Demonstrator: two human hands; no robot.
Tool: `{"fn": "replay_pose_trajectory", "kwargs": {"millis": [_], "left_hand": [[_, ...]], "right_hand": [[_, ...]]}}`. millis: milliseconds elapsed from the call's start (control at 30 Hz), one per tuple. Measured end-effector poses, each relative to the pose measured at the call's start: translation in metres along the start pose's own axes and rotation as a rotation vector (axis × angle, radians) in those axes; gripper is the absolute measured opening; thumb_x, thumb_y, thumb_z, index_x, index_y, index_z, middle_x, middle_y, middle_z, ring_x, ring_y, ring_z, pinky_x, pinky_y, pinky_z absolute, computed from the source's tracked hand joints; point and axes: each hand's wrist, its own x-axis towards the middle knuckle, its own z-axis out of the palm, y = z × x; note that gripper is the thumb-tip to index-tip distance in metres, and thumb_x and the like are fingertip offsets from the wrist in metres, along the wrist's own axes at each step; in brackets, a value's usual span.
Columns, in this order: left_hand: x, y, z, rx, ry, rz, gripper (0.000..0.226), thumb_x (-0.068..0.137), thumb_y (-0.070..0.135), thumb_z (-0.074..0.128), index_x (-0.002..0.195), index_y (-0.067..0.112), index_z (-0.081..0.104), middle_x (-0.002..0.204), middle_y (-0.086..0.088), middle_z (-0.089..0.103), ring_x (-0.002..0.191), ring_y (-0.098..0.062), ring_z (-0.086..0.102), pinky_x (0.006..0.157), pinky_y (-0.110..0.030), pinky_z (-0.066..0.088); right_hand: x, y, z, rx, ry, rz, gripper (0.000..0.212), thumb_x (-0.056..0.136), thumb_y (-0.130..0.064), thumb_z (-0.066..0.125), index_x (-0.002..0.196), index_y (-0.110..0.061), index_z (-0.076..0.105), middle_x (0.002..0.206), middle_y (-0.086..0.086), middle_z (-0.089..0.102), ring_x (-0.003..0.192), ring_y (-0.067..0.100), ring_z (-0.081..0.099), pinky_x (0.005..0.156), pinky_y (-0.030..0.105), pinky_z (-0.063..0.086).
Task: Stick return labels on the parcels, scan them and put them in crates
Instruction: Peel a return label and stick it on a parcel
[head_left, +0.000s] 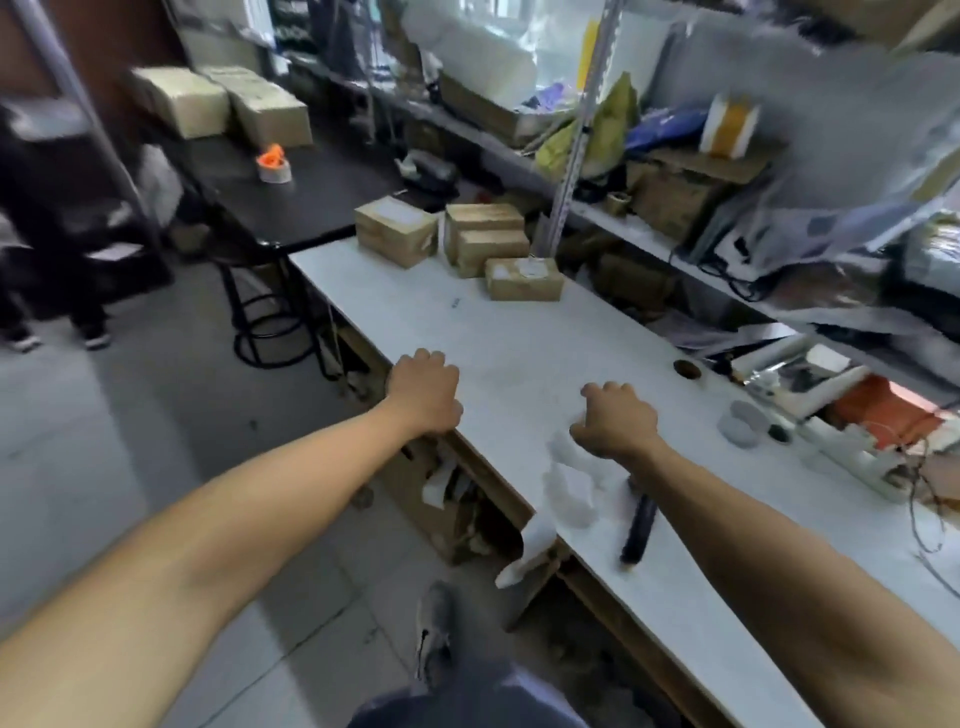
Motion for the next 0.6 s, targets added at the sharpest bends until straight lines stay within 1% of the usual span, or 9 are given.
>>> {"fn": "replay_pose_trajectory", "kwargs": {"millis": [200,367,467,600], "left_hand": [[0.052,-0.07,0.006,-0.059,-0.002,-0.156,0.047,0.097,0.037,0.047,0.138,0.014,0.053,0.136,-0.01,0.05,0.127,-0.031,0.044,0.103,-0.042,0.04],[0.118,-0.117,-0.001,-0.054,-0.021,-0.19,0.046,0.098,0.039,0.048,0.135,0.014,0.055,0.133,-0.01,0.052,0.124,-0.032,0.045,0.098,-0.042,0.04],[0.163,-0.144,-0.005,-0.045,-0.031,-0.2,0.046,0.098,0.041,0.048,0.135,0.014,0.055,0.132,-0.01,0.052,0.123,-0.031,0.045,0.1,-0.042,0.041],[0.212,-0.173,-0.005,-0.128,-0.034,-0.249,0.044,0.096,0.039,0.05,0.131,0.015,0.058,0.131,-0.008,0.054,0.123,-0.029,0.047,0.1,-0.041,0.042]], "right_hand": [[0.104,-0.07,-0.011,-0.007,0.026,-0.154,0.053,0.092,-0.037,0.064,0.139,-0.019,0.048,0.133,0.01,0.056,0.12,0.028,0.05,0.095,0.044,0.051],[0.193,-0.115,-0.023,0.002,0.023,-0.222,0.057,0.092,-0.038,0.063,0.143,-0.019,0.046,0.138,0.01,0.053,0.127,0.029,0.047,0.095,0.043,0.048],[0.245,-0.135,-0.024,0.024,0.025,-0.248,0.056,0.091,-0.038,0.063,0.142,-0.019,0.047,0.138,0.009,0.053,0.129,0.028,0.046,0.094,0.04,0.046],[0.303,-0.155,-0.027,0.061,0.019,-0.262,0.057,0.091,-0.037,0.061,0.144,-0.02,0.046,0.138,0.007,0.054,0.13,0.028,0.046,0.094,0.039,0.045]]}}
